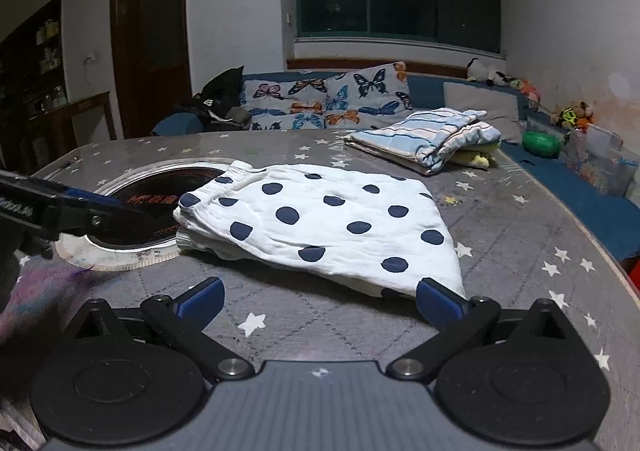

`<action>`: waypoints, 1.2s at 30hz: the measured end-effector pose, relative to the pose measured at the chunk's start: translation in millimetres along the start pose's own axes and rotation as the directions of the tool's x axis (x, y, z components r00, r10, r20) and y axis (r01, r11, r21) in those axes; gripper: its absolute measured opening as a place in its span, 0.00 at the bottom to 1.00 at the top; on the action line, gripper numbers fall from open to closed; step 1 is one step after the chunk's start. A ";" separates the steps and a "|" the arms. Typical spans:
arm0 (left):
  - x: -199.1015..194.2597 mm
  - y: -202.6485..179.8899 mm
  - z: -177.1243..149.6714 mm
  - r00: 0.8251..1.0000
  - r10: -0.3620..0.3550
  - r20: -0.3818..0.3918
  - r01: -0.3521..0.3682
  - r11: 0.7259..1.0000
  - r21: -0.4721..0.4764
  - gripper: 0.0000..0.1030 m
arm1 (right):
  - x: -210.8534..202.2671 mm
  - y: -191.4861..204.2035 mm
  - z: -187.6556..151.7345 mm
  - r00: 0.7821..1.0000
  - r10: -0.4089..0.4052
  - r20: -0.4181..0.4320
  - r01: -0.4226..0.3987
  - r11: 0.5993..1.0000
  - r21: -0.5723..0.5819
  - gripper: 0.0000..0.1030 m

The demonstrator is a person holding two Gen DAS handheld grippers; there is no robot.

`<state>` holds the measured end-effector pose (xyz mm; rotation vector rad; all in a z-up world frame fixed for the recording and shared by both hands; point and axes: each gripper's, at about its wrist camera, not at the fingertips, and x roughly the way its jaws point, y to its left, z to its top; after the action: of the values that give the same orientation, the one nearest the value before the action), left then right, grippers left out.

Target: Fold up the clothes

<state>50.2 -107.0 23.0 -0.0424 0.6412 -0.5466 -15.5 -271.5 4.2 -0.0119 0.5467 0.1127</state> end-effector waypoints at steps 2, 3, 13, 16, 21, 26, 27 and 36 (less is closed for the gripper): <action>-3.7 -0.9 -4.2 1.000 -0.003 0.004 0.003 1.000 0.008 1.00 | -2.2 4.7 -1.7 1.000 -0.014 0.004 0.014 1.000 -0.010 1.00; -5.5 -1.4 -6.3 1.000 -0.005 0.006 0.004 1.000 0.012 1.00 | -3.1 6.8 -2.6 1.000 -0.020 0.007 0.020 1.000 -0.015 1.00; -15.5 -4.6 -20.2 1.000 -0.014 -0.003 0.014 1.000 0.004 1.00 | -9.3 15.1 -8.4 0.999 -0.039 0.021 0.039 0.999 -0.001 1.00; -17.5 -5.5 -25.0 1.000 -0.019 -0.010 0.019 1.000 0.001 1.00 | -10.6 16.4 -10.9 0.999 -0.049 0.020 0.049 0.999 0.015 1.00; -20.1 -5.1 -31.9 1.000 -0.014 -0.016 0.014 1.000 -0.006 1.00 | -11.7 16.6 -13.8 0.998 -0.063 0.015 0.063 0.997 0.053 1.00; -23.0 -6.1 -35.3 1.000 -0.014 -0.015 0.014 1.000 -0.006 1.00 | -14.0 16.2 -15.9 0.997 -0.076 0.013 0.074 0.993 0.086 1.00; -23.4 -6.8 -35.9 1.000 -0.012 -0.014 0.012 1.000 -0.004 1.00 | -14.4 16.7 -16.4 0.997 -0.080 0.013 0.078 0.993 0.089 1.00; -25.6 -13.7 -39.3 1.000 -0.012 -0.015 0.012 1.000 0.016 1.00 | -15.1 19.6 -19.6 0.996 -0.088 0.001 0.088 0.989 0.118 1.00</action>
<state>3.9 -101.0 8.3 -0.0276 0.6510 -0.5635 -40.6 -254.4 -4.3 0.0791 0.5455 -0.0055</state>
